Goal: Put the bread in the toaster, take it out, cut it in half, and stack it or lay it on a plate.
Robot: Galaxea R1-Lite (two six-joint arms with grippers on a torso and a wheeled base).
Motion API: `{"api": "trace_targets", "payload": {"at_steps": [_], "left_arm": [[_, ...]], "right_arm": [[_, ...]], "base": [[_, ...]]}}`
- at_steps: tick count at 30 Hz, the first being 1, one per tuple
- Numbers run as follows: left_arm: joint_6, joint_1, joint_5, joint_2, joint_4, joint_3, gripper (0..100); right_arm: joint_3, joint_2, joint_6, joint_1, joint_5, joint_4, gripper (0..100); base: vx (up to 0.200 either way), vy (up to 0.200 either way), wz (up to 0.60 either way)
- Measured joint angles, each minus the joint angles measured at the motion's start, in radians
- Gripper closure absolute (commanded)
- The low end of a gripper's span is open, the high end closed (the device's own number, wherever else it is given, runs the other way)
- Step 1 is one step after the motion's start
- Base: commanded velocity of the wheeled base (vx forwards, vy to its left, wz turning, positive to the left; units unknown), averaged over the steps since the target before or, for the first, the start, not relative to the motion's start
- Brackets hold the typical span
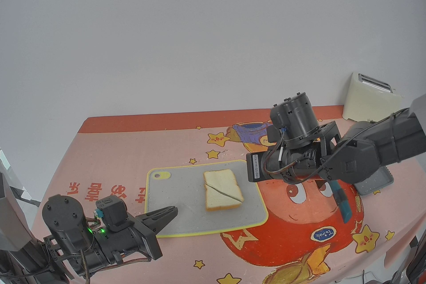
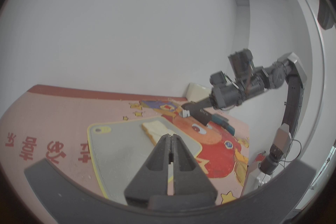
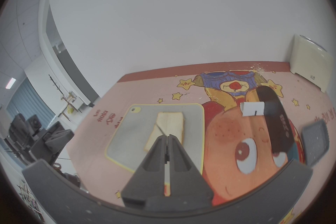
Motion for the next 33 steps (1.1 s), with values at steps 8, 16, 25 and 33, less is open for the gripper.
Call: {"api": "trace_targets", "payload": {"at_steps": [8,16,25,33], "left_arm": [[-0.002,-0.001,0.001,0.008,0.000,0.003,100],[-0.002,0.008,0.010,0.010,0.000,-0.021,100],[-0.003,0.068,0.060,0.014,0.000,-0.070,100],[-0.002,0.084,0.061,0.012,0.000,-0.080,100]], "right_arm": [[-0.002,0.047,0.002,0.006,-0.003,0.028,100],[0.010,0.061,0.005,0.022,-0.003,0.072,100],[0.019,0.072,0.008,0.073,-0.003,0.070,100],[0.026,0.074,0.033,0.174,-0.004,0.067,100]], "base": [[0.000,0.000,0.00],[0.000,0.000,0.00],[0.000,0.000,0.00],[0.000,0.000,0.00]]}}
